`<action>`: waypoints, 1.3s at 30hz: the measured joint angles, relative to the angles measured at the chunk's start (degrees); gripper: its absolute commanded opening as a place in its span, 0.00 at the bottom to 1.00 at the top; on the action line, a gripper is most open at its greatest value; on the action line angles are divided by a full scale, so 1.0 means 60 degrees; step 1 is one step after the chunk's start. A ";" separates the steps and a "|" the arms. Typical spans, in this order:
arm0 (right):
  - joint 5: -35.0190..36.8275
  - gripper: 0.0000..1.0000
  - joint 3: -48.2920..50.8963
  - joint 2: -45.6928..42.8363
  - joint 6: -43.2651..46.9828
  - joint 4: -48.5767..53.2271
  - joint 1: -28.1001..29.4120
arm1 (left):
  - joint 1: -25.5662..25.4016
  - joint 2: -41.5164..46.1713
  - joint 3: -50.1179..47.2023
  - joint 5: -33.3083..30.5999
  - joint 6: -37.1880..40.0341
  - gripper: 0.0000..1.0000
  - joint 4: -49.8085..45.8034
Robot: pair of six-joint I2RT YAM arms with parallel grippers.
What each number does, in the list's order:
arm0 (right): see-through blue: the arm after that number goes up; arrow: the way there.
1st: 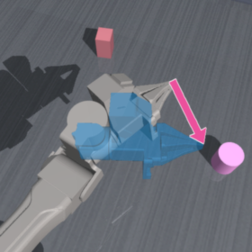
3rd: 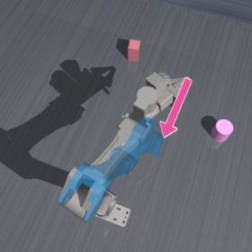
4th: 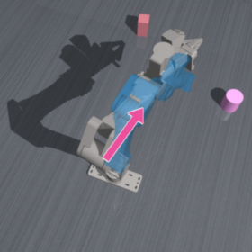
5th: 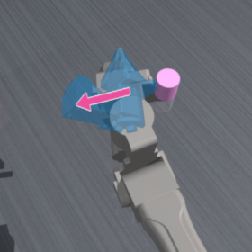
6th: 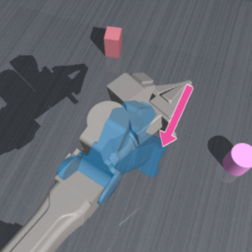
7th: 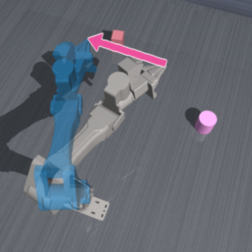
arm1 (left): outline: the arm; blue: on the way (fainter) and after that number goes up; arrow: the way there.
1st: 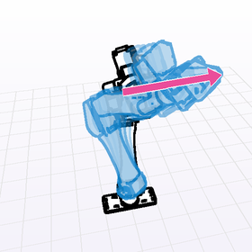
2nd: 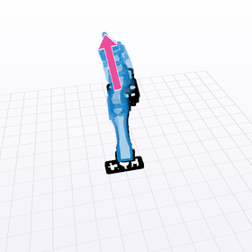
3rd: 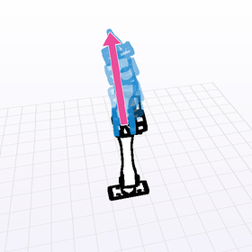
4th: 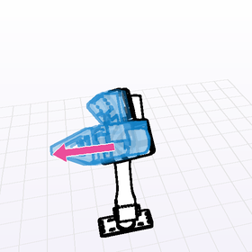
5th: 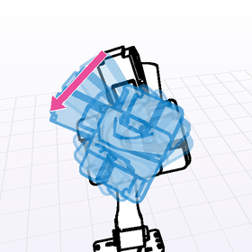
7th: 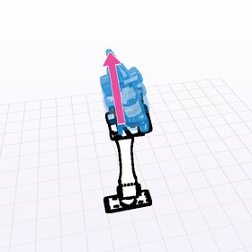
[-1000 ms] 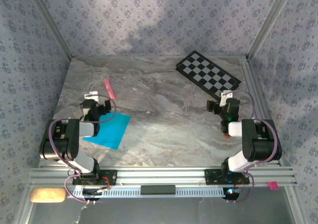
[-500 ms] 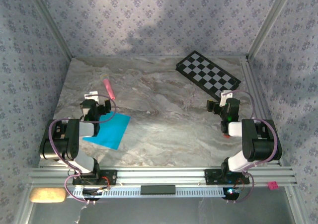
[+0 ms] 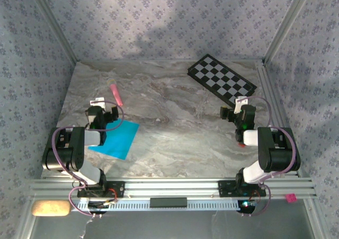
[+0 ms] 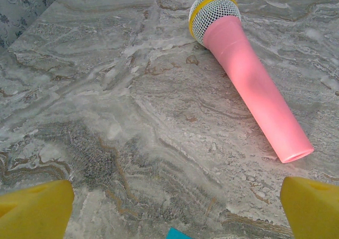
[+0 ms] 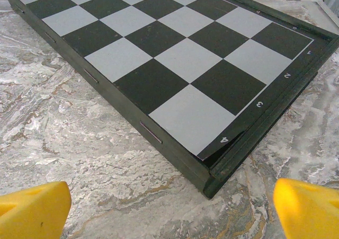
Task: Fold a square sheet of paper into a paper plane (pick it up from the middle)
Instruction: Move the square sheet of paper to the bottom-center of the table.
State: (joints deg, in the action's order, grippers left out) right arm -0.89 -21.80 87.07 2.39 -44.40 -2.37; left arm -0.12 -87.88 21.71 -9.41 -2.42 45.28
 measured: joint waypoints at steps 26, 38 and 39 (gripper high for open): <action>-0.0605 1.00 -0.2266 -0.3468 -0.1989 0.5949 0.0091 | -0.0040 0.4313 0.1865 -0.0168 -0.2871 1.00 -0.7053; -0.3257 1.00 -0.2357 -0.4958 -0.5206 0.8910 0.1548 | -0.0204 0.5096 0.1198 0.3636 -0.4976 1.00 -0.9460; -0.3224 1.00 -0.2357 -0.4965 -0.5278 0.9012 0.1832 | -0.0284 0.4940 0.1188 0.3756 -0.5071 1.00 -0.9581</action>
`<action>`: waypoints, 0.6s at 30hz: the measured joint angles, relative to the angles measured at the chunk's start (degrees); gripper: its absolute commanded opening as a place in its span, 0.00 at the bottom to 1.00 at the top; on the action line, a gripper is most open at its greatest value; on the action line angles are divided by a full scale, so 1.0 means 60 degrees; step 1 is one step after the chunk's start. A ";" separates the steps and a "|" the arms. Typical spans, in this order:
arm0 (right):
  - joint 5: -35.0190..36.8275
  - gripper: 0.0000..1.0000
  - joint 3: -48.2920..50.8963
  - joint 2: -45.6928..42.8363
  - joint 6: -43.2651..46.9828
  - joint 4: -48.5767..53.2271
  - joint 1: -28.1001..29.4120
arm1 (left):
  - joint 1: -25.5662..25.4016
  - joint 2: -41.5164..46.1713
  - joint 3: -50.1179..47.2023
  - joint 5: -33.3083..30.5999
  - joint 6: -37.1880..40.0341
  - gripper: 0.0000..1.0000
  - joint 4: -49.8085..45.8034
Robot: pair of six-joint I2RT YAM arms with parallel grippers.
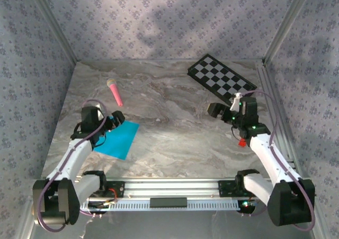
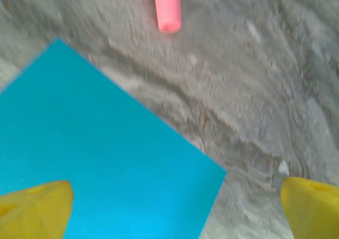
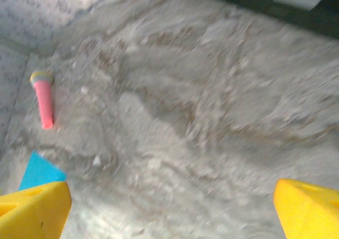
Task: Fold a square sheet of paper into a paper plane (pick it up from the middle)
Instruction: Move the square sheet of paper to the bottom-center of the table.
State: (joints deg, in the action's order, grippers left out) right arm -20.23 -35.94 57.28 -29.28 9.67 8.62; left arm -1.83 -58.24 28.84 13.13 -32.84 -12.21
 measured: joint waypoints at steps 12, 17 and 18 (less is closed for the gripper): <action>0.1650 0.98 0.0040 0.0168 -0.1217 0.0390 0.2280 | -0.0663 -0.1643 -0.0025 0.0197 -0.0630 1.00 -0.0295; 0.2157 0.98 0.0113 0.0368 -0.1818 0.0412 0.2670 | -0.0838 -0.2069 0.0073 0.0168 -0.0914 1.00 -0.0295; 0.2255 0.98 0.0113 0.0404 -0.1934 0.0426 0.2714 | -0.0940 -0.2146 0.0113 0.0160 -0.0994 1.00 -0.0270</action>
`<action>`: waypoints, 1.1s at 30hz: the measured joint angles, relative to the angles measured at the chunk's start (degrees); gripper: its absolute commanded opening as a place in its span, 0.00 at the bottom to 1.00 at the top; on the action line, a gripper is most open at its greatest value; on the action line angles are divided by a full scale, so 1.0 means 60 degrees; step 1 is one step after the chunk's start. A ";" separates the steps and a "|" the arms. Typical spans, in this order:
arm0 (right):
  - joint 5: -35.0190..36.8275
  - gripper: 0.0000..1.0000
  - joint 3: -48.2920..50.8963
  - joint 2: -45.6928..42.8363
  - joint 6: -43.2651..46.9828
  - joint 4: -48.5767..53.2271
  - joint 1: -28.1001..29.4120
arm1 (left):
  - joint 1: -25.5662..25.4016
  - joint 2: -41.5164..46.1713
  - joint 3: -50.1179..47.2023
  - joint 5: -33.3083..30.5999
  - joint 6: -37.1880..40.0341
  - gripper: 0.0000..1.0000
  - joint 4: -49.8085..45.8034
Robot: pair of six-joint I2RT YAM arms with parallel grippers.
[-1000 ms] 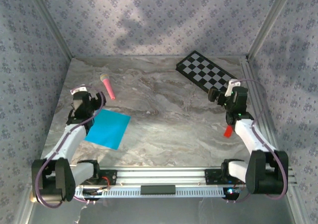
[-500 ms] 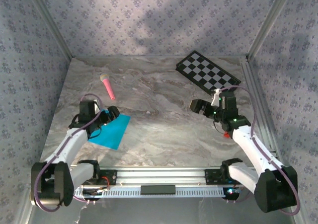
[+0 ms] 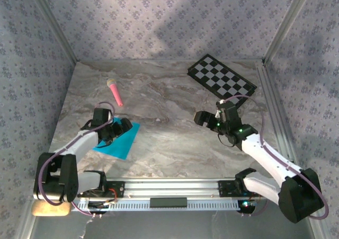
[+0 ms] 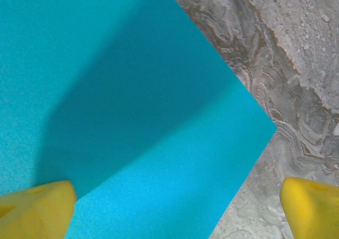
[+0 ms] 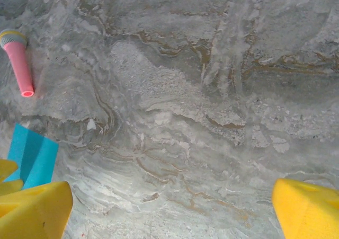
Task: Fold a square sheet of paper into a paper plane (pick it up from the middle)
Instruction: Move the square sheet of paper to the bottom-center of the table.
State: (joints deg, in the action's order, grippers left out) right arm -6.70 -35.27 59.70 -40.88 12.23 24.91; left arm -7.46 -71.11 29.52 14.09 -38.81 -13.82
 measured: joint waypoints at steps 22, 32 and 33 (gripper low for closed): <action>0.1508 0.98 0.0117 -0.1574 -0.2022 0.1559 0.0667 | -0.3060 -0.2776 0.2404 -0.1300 -0.3260 1.00 0.0270; 0.1843 0.97 0.0732 -0.2798 -0.2371 0.1767 0.0659 | -0.3617 -0.4073 0.3756 -0.1333 -0.3654 0.99 0.0270; 0.1847 0.97 0.0769 -0.2834 -0.2379 0.1792 0.0659 | -0.3759 -0.4069 0.3723 -0.1337 -0.3792 0.99 0.0313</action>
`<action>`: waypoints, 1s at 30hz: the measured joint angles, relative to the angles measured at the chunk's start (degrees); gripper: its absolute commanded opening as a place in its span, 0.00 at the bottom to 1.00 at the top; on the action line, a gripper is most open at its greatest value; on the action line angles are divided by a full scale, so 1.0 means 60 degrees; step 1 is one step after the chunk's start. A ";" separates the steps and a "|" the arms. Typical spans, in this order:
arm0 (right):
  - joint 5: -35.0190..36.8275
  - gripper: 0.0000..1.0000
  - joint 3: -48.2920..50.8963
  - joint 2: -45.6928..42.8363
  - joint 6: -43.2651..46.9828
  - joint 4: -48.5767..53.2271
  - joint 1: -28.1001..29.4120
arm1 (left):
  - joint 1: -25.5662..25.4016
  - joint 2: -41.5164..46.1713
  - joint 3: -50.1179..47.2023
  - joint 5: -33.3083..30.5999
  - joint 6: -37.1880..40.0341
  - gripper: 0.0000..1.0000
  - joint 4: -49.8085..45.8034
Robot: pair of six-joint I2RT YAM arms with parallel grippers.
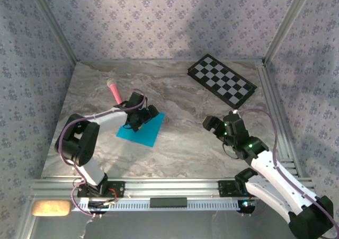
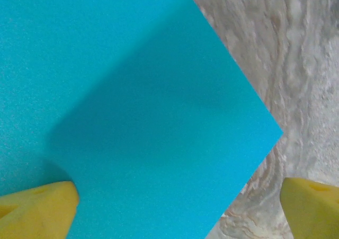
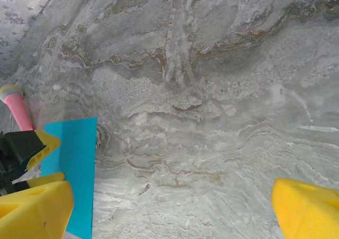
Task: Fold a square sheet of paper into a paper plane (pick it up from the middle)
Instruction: Move the square sheet of paper to the bottom-center of the table.
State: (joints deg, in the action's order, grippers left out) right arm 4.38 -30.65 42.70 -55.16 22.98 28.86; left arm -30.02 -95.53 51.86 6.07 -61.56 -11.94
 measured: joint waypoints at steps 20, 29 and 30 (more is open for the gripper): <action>-0.1100 0.97 0.0029 0.0627 0.0583 0.0415 -0.0987 | -0.4819 0.1362 -0.1384 -0.1956 -0.4120 1.00 0.0291; -0.1912 0.95 -0.0310 0.1115 0.1275 0.0412 -0.1086 | -0.2692 0.3060 -0.0929 -0.1993 -0.0947 0.83 -0.1096; -0.1956 0.95 -0.0310 0.1191 0.1319 0.0375 -0.1086 | -0.2331 0.3191 -0.0882 -0.1701 -0.0277 0.81 -0.1093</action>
State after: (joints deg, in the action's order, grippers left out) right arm -7.35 -32.51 49.84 -47.24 25.23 22.35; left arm -44.01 -76.38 46.57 -4.14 -63.22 -18.50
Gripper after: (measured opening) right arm 0.954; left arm 0.874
